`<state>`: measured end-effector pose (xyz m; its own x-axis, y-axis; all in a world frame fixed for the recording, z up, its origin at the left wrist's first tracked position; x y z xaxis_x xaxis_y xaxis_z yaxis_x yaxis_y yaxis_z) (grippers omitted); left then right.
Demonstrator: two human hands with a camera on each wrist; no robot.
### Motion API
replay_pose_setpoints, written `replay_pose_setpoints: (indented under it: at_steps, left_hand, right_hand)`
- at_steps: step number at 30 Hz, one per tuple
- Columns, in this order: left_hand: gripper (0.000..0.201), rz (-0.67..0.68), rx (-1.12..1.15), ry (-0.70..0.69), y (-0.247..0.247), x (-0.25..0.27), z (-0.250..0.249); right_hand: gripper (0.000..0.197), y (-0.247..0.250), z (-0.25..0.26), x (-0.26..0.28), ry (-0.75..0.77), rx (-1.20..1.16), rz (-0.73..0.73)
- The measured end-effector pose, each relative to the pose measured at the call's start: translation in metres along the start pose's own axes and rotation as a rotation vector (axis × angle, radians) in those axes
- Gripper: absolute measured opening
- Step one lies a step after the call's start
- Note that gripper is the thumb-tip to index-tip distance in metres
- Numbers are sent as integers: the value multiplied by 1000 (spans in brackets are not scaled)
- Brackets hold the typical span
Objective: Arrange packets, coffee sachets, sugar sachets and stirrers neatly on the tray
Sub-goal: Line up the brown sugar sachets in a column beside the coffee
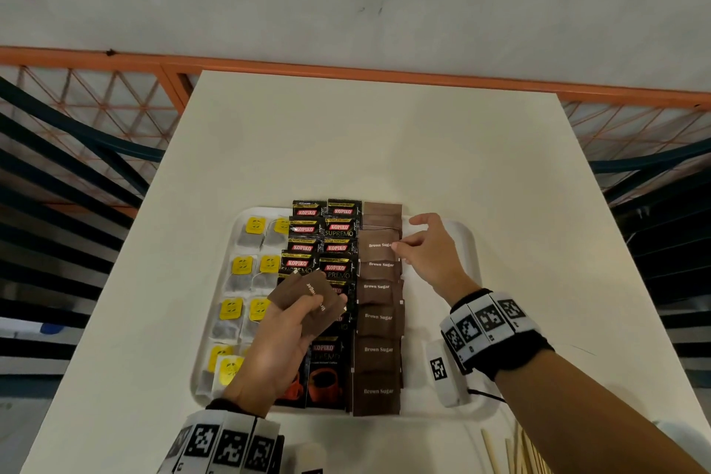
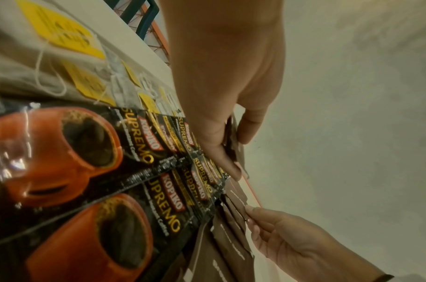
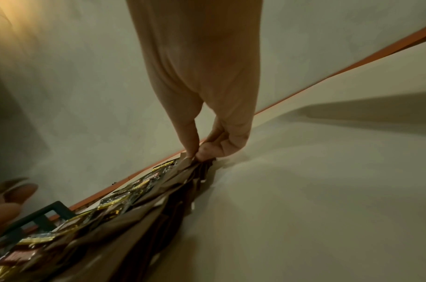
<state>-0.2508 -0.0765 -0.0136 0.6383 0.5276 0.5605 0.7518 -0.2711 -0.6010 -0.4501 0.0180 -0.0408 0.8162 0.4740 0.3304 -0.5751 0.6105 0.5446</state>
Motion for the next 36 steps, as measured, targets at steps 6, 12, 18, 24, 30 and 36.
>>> replay_pose_setpoints:
  at_steps: [6, 12, 18, 24, 30, 36]
  left_hand:
    - [25, 49, -138, -87, 0, 0, 3]
    - [24, 67, -160, -131, -1, -3, 5]
    - [21, 124, -175, -156, -2, 1, 2]
    - [13, -25, -214, -275, 7, -6, -3]
    - [10, -32, -288, -255, 13, -9, -4]
    - [19, -28, -159, -165, 4, -2, -8]
  right_hand:
    - [38, 1, 6, 8, 75, 106, -92]
    - [18, -6, 36, 41, 319, 175, 281]
    - [33, -22, 49, 54, 440, 222, 571]
    - [14, -22, 47, 53, 314, 186, 618]
    - [12, -15, 46, 47, 314, 65, 615]
    - [8, 0, 40, 24, 188, -13, 341]
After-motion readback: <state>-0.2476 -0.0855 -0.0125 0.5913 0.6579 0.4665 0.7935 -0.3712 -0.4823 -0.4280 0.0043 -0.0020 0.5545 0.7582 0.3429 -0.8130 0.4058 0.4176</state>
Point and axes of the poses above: each hand's wrist, its own x-axis away from the middle knuckle, its own y-axis out of the back of the hand, z = x × y, the point moved 2 cm from there along -x, towards the middle knuckle, and after that the axes turned 11 degrees about x, right-handed, at the moved point
